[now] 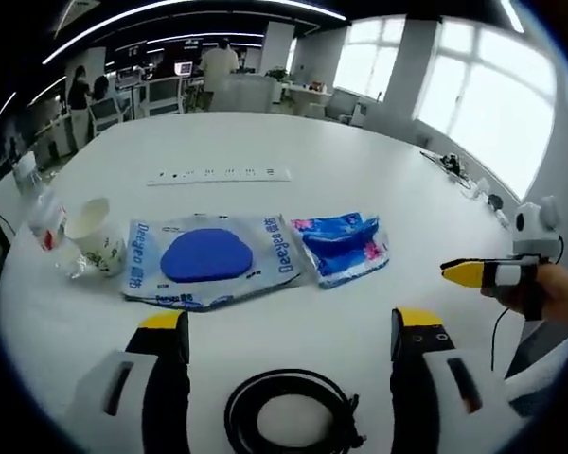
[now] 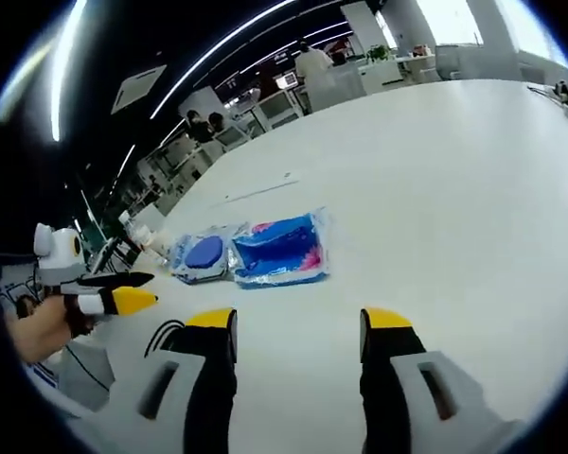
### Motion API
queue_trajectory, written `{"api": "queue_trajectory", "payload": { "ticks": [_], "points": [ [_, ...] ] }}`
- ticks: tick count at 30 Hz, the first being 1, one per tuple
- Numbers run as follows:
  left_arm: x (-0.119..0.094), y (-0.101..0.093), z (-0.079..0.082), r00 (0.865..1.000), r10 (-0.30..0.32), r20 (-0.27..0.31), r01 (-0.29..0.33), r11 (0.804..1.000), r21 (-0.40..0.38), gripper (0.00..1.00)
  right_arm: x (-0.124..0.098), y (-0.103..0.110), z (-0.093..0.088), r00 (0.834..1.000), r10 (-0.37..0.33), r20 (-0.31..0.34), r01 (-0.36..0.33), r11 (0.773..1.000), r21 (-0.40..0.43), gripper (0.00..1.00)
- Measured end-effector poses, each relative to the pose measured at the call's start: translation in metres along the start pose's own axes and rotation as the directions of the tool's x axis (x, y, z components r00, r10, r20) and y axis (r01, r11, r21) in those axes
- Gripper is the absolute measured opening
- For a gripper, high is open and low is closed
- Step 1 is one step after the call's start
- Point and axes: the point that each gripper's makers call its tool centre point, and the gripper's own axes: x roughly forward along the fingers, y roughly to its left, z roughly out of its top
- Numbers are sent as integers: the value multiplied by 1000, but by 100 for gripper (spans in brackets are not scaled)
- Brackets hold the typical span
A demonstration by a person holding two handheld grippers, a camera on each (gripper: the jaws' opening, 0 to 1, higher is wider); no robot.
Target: Arrange the tabletop items into an orderly group along one side of the table until the central work area is clear of visible clutter.
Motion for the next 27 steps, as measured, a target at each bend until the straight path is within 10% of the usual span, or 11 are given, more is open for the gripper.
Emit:
{"api": "queue_trajectory", "payload": {
  "ticks": [15,27],
  "points": [
    [-12,6,-16,1000,18,20,-17,998,-55,85,-4,16,-14,998,50,-32,-51,998,-22,46],
    [-33,23,-67,996,74,-55,-79,993,-87,78,-12,23,-35,992,93,-86,-97,994,-46,44]
  ]
}}
